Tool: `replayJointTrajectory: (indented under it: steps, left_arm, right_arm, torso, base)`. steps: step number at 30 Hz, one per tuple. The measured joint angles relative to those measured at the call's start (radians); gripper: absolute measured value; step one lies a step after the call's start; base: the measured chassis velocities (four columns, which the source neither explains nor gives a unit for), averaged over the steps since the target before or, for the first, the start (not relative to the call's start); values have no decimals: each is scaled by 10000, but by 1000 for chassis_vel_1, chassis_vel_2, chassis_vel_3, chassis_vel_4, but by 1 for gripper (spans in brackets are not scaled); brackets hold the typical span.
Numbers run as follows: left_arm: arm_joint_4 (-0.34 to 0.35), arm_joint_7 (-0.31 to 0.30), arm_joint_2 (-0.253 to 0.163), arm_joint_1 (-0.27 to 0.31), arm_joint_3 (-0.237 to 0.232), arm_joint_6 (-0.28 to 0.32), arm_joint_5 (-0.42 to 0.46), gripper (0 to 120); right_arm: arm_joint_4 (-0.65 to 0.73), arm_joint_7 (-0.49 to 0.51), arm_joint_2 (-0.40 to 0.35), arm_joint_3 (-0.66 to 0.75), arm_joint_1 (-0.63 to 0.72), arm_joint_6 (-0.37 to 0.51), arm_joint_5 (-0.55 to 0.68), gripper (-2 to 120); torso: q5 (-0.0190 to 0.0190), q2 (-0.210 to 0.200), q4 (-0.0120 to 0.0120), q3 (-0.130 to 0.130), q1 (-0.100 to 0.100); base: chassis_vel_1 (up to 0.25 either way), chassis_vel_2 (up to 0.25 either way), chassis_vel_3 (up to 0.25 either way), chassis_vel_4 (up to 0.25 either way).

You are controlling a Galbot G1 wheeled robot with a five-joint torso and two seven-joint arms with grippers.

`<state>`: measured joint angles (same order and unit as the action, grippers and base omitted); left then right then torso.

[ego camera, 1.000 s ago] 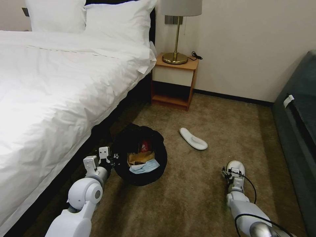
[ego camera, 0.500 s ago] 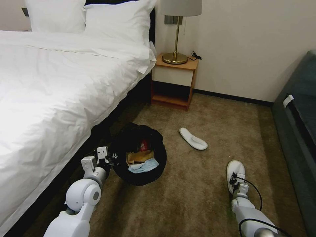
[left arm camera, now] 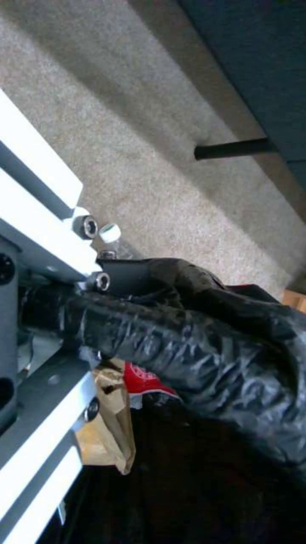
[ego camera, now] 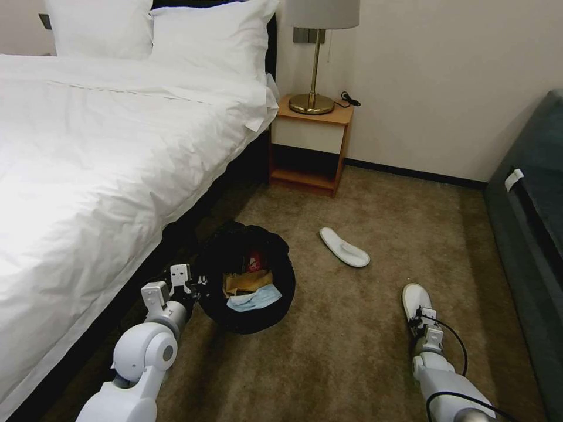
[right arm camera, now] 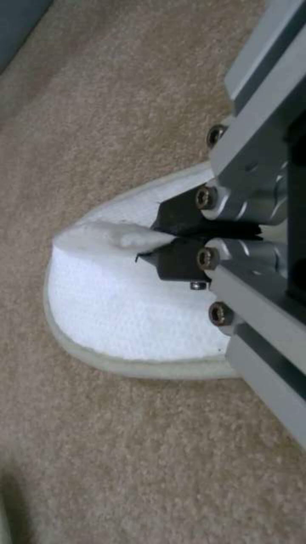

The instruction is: Pick up the trash bin, then pick up the garbage on the floor and place it into the trash bin.

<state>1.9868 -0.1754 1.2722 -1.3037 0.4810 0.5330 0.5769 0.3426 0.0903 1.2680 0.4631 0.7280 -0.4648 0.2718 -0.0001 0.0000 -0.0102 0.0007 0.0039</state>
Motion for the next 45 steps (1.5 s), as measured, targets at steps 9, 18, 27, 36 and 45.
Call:
replayJointTrajectory:
  steps: [9,18,27,36,45]
  left_arm:
    - [-12,7,78,-98,15,-8,-71,0]
    - [-667,17,221,256,-163,-72,-82,0]
    - [-1095,15,423,619,-634,-74,-77,0]
    - [-1169,-799,59,744,-1839,814,1975,0]
    - [-1439,-917,-127,956,-2514,959,2568,0]
  right_arm:
    - [1190,24,-268,-76,597,-239,-129,0]
    - [6346,282,-1646,336,2874,344,-552,0]
    - [10916,757,-2786,666,4661,1023,-685,0]
    - [15333,1584,-3212,11,6283,1425,-767,0]
    - [17278,1318,-2805,-536,6985,1471,-1405,0]
  torso:
    - [4,0,4,0,0]
    - [-1,1,3,1,0]
    - [2,1,1,0,0]
    - [0,1,1,0,-1]
    - [-1,1,1,0,-1]
  base:
    - [0,0,0,0]
    - [0,0,0,0]
    - [0,0,0,0]
    - [0,0,0,0]
    - [0,0,0,0]
